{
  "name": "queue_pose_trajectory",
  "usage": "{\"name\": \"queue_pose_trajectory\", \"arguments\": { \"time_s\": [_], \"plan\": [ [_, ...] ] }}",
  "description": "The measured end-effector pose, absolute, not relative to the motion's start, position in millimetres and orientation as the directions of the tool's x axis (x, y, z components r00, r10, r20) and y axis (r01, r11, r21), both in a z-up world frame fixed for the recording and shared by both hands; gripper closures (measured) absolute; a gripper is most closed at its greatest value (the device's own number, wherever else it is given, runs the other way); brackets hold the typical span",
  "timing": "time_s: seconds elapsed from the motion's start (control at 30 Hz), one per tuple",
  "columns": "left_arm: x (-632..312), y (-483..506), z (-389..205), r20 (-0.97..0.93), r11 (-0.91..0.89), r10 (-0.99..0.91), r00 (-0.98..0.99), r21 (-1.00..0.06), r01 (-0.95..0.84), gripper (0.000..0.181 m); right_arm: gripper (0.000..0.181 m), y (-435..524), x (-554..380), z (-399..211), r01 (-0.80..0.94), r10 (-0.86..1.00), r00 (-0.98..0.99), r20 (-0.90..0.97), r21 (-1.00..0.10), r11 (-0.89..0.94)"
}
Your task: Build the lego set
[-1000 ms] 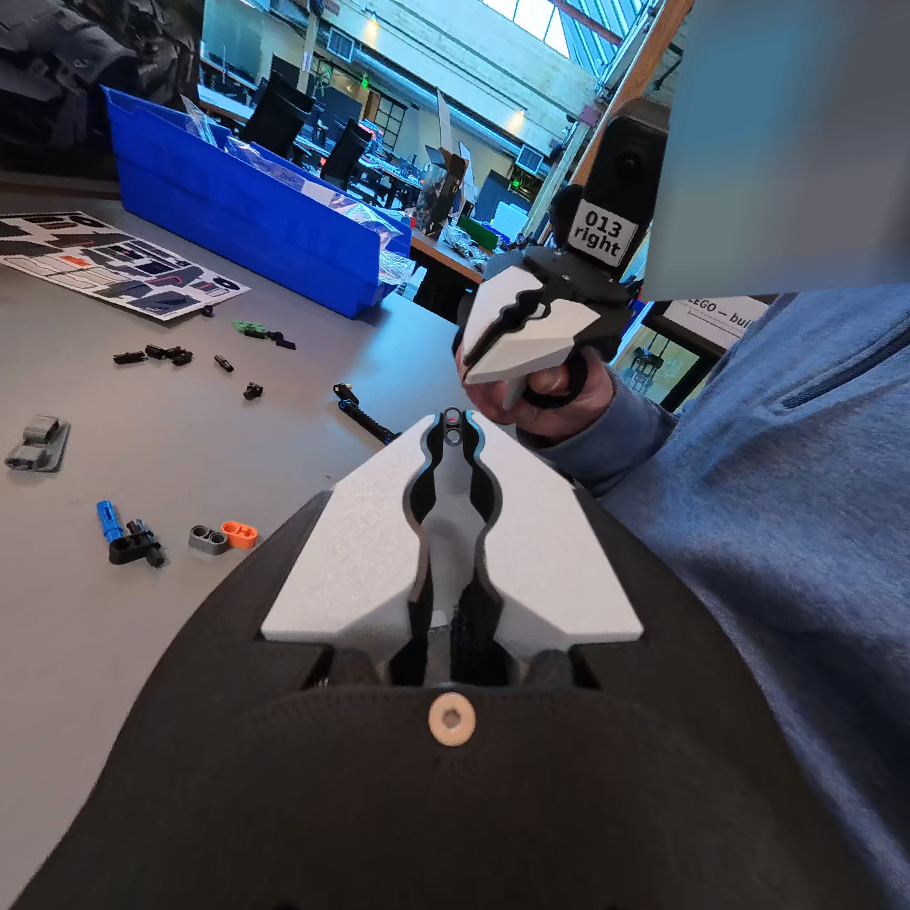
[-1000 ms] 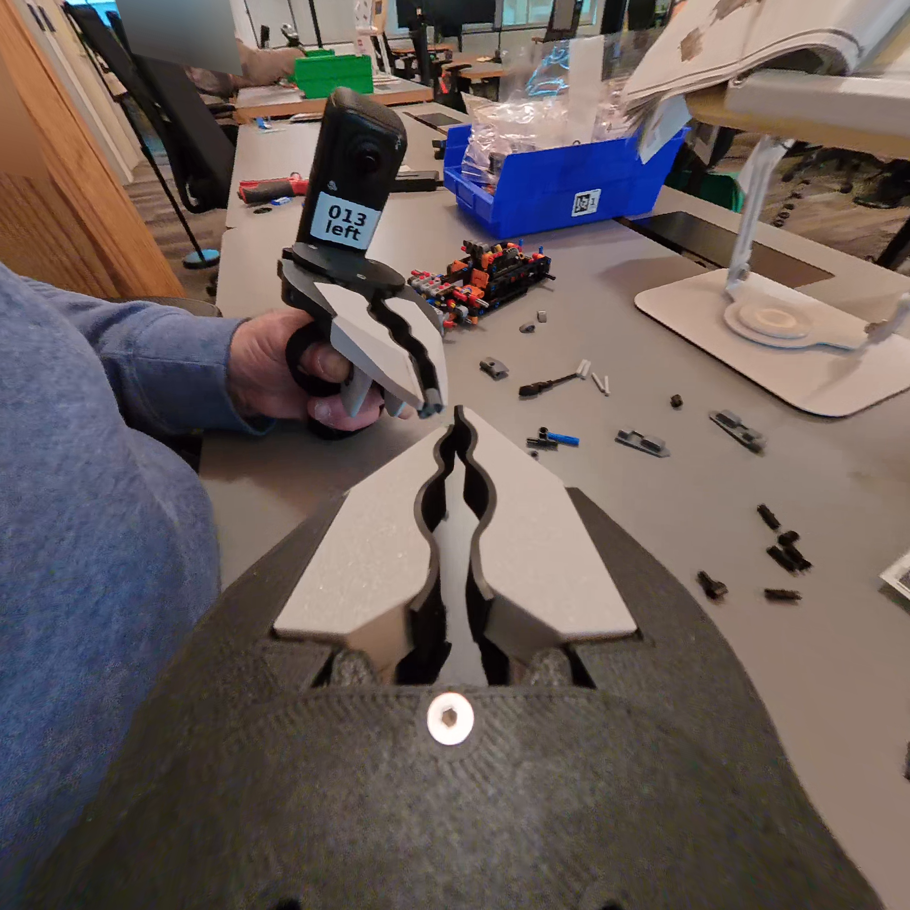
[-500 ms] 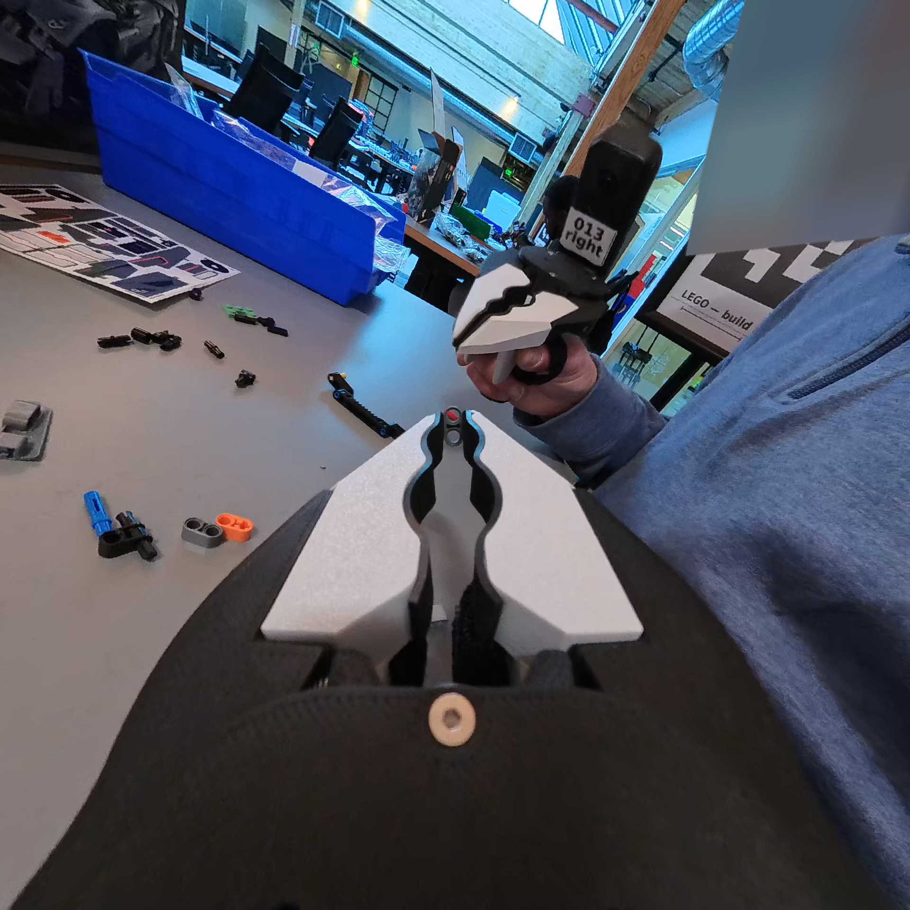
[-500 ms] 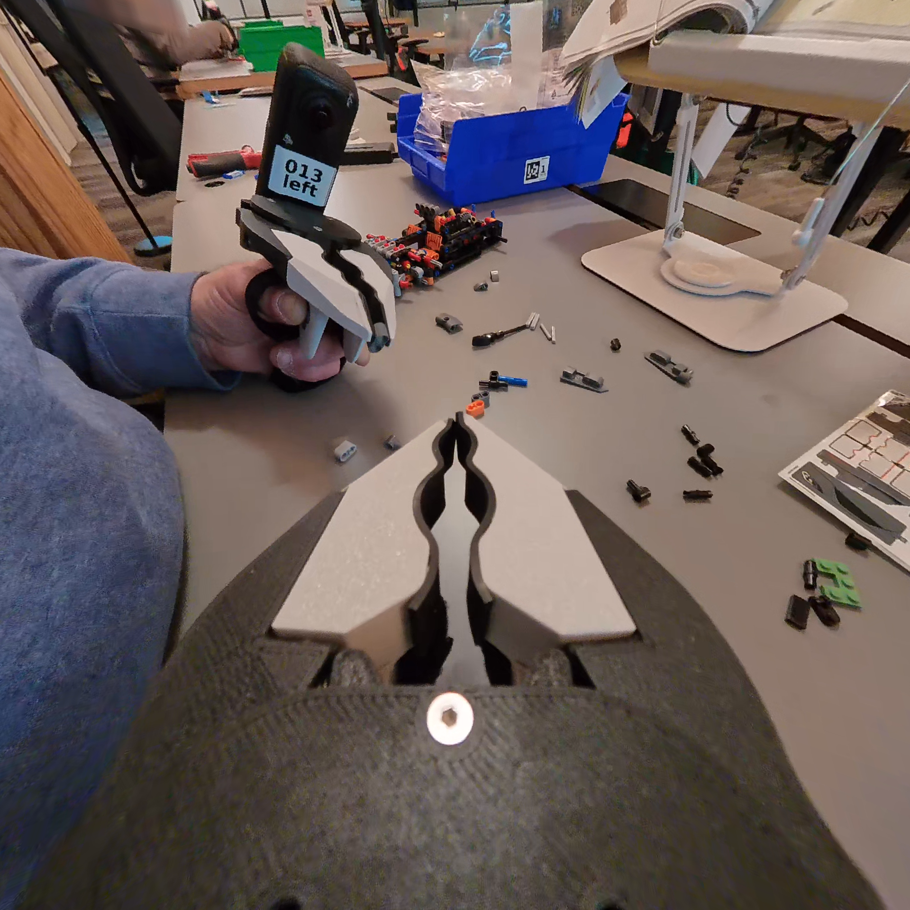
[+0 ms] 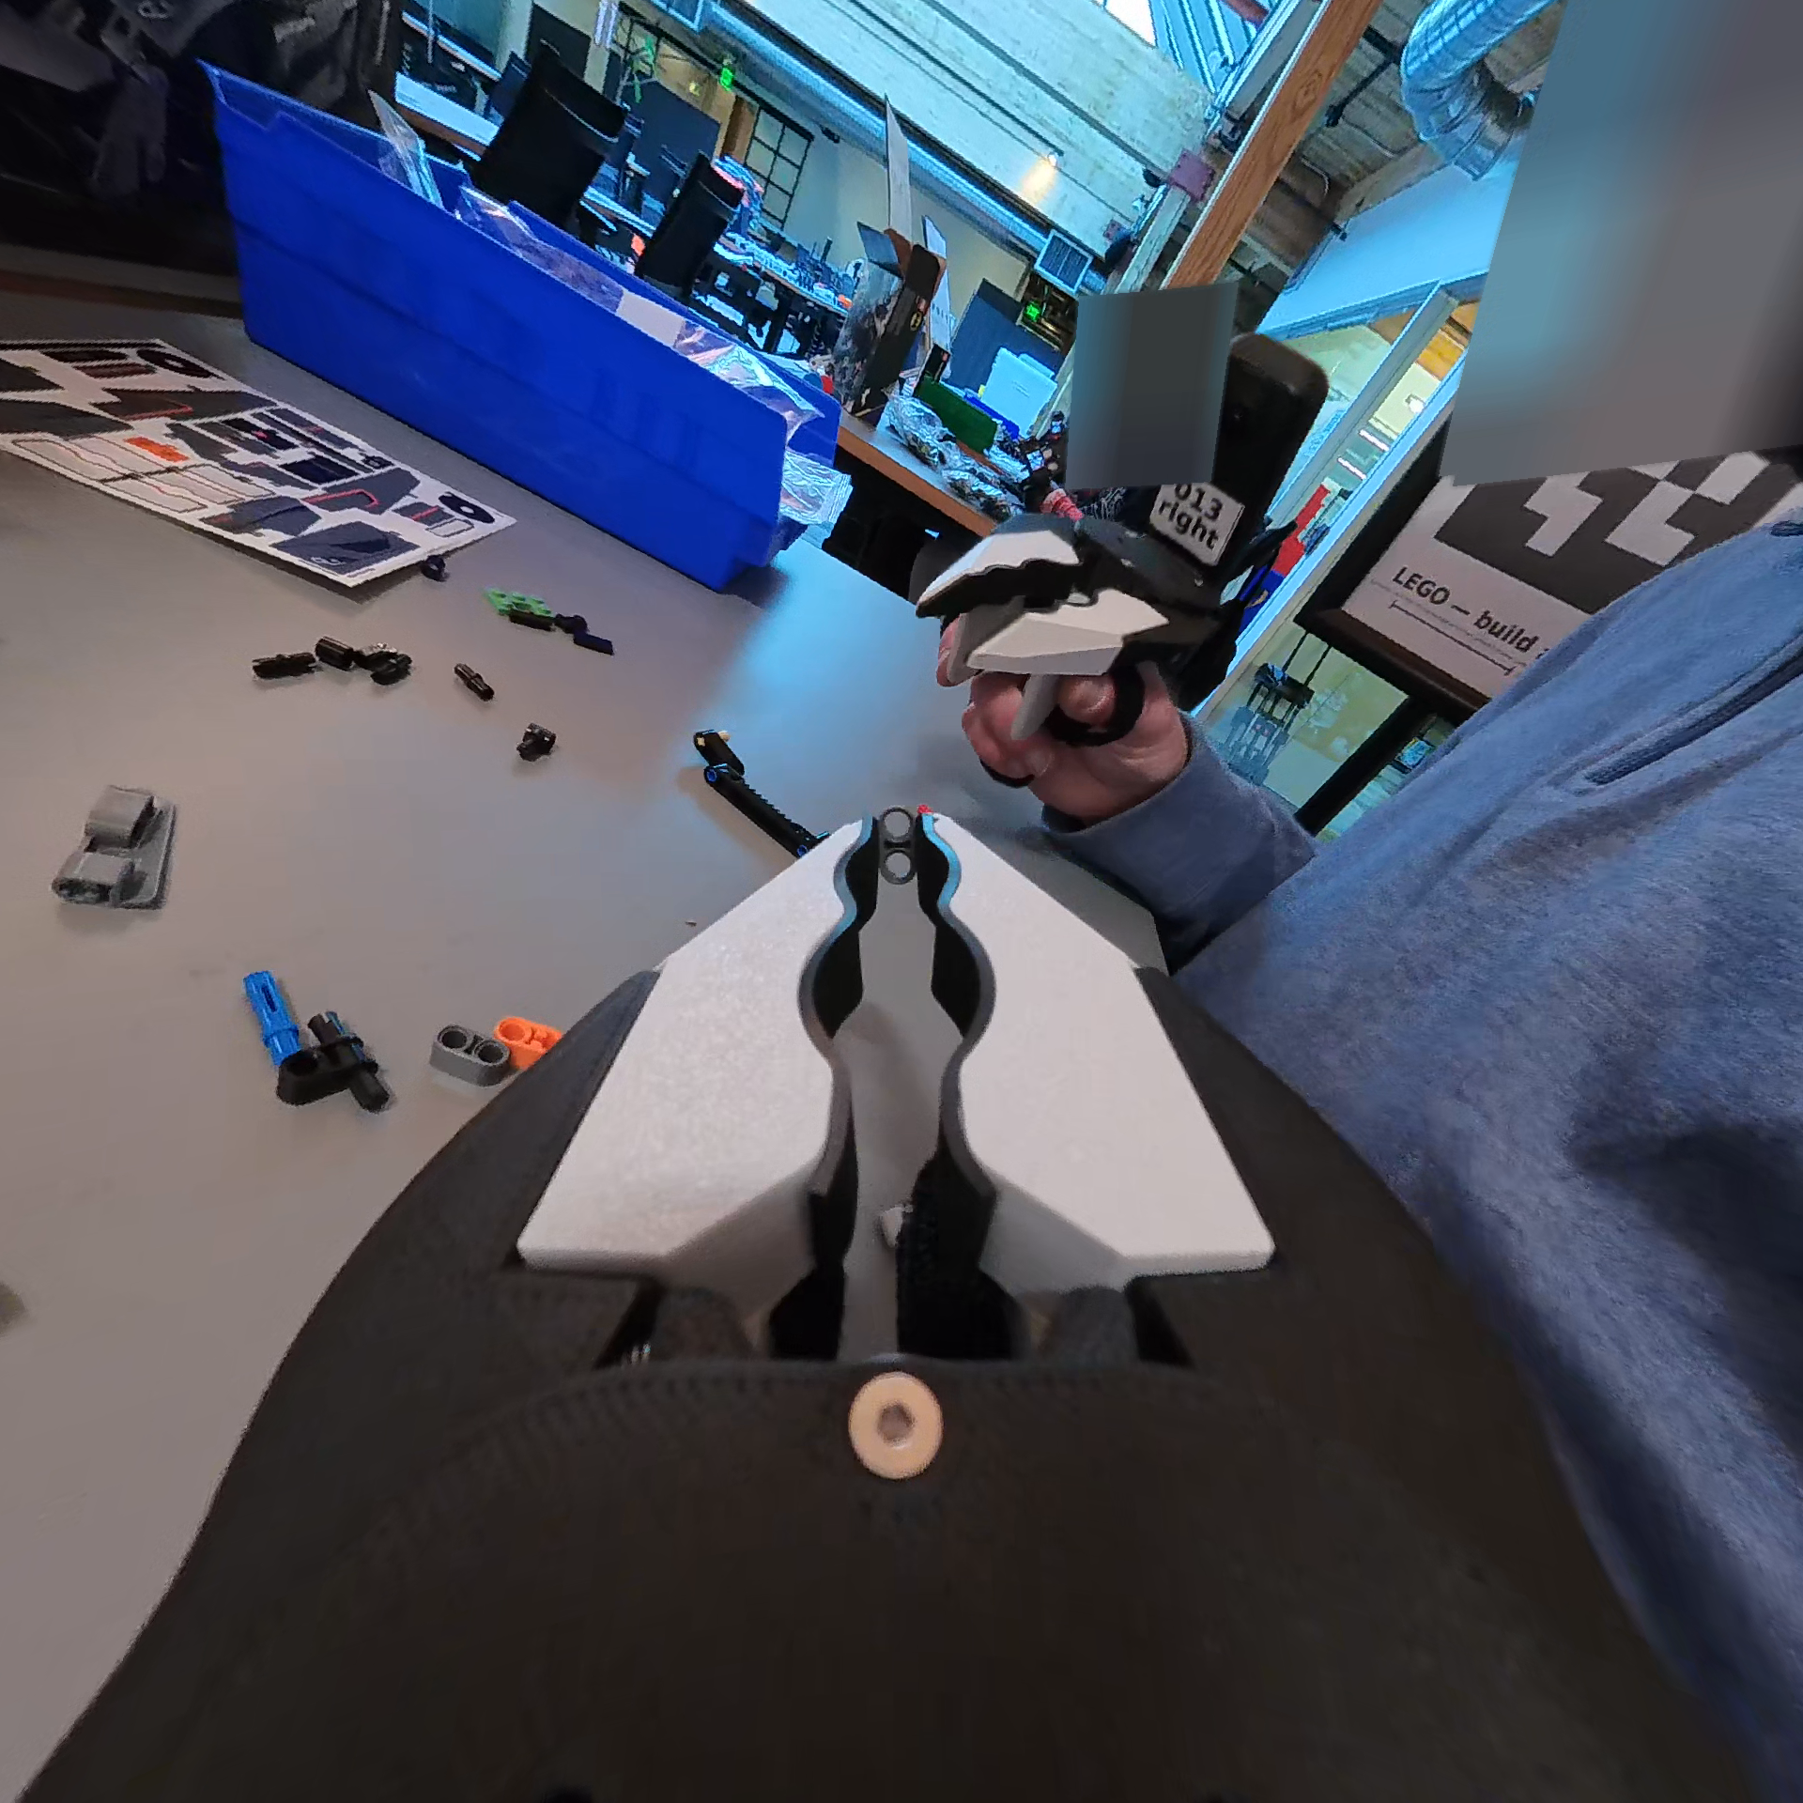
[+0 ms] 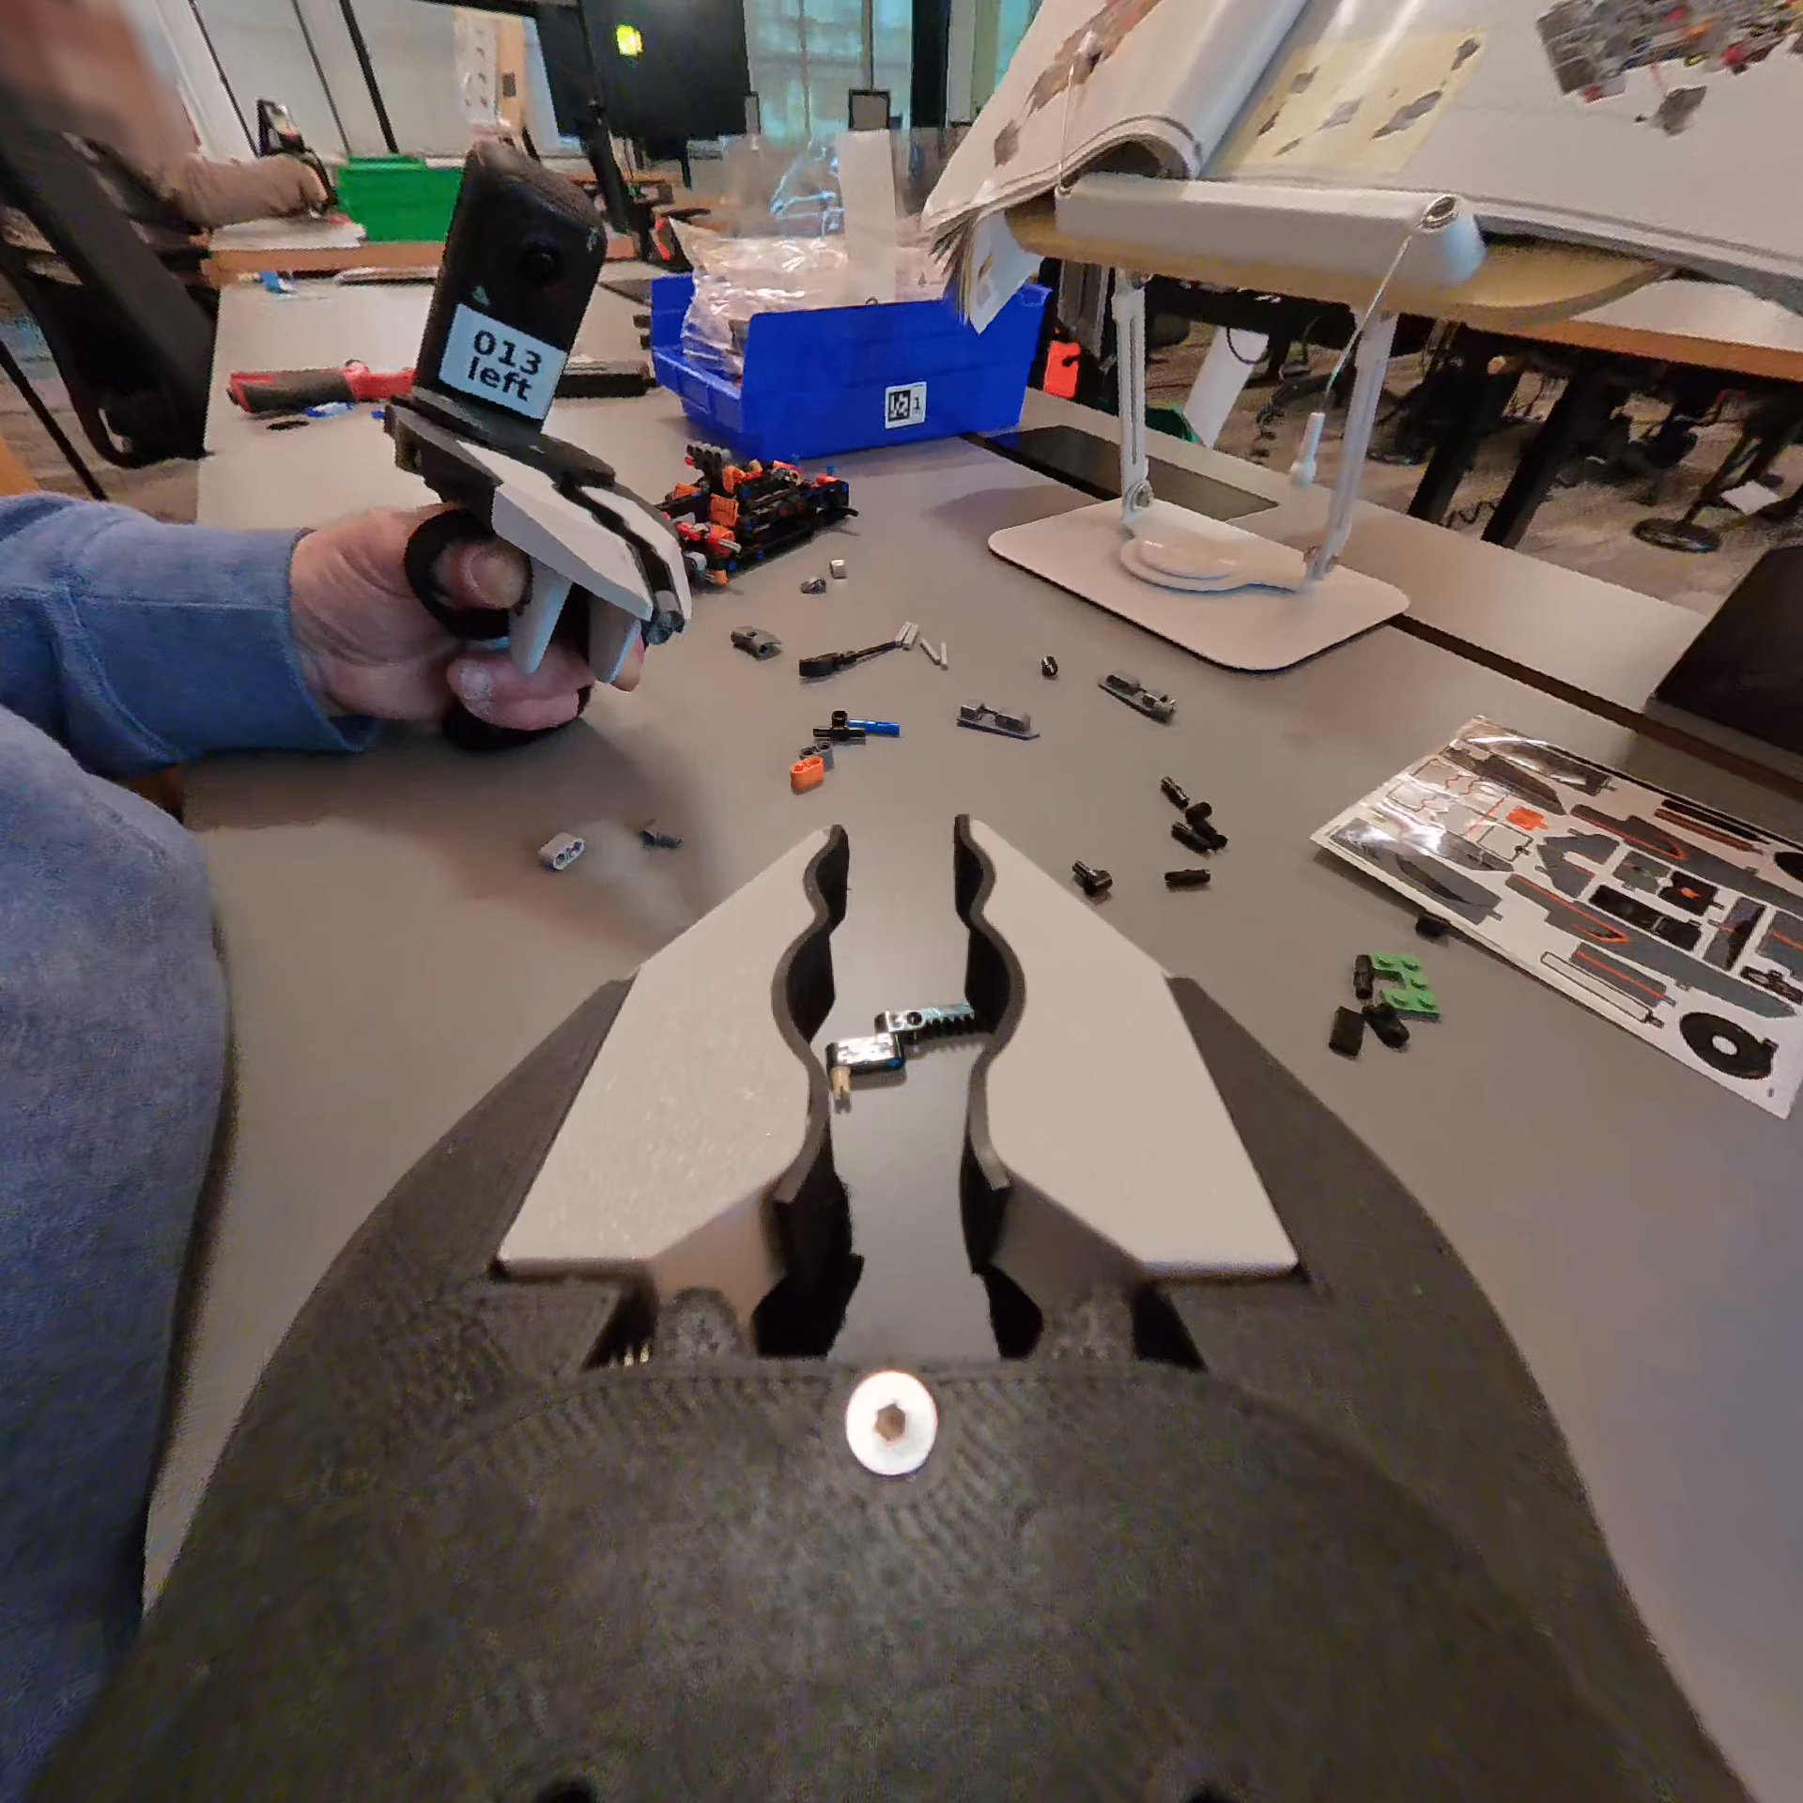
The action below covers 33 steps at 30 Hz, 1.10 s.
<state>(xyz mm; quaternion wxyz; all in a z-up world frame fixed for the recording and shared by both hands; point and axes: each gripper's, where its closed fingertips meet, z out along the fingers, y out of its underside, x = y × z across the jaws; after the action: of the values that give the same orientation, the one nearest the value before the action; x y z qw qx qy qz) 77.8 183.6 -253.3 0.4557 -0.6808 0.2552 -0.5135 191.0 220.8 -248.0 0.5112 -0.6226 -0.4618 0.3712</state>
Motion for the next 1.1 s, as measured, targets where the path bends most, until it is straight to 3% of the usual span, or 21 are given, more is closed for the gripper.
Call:
{"name": "queue_pose_trajectory", "arguments": {
  "time_s": [0.03, 0.23, 0.7, 1.1],
  "plan": [
    [78, 184, -253, 0.472, -0.459, -0.813, 0.340, -0.880, 0.125, 0.176, 0.161, 222, 192, -250, 0.196, 0.953, 0.302, 0.008, -0.979, -0.054],
    [76, 187, -252, 0.494, -0.472, -0.804, 0.331, -0.869, 0.149, 0.177, 0.139, 237, 197, -264, 0.207, 0.941, 0.336, -0.039, -0.972, -0.115],
    [73, 181, -240, 0.494, -0.449, -0.831, 0.256, -0.867, 0.215, 0.176, 0.135, 266, 224, -253, 0.111, 0.867, 0.497, -0.028, -0.989, -0.095],
    [66, 177, -231, 0.469, -0.408, -0.852, 0.232, -0.873, 0.266, 0.177, 0.127, 274, 219, -268, 0.242, 0.824, 0.560, 0.089, -0.969, -0.059]
  ]
}}
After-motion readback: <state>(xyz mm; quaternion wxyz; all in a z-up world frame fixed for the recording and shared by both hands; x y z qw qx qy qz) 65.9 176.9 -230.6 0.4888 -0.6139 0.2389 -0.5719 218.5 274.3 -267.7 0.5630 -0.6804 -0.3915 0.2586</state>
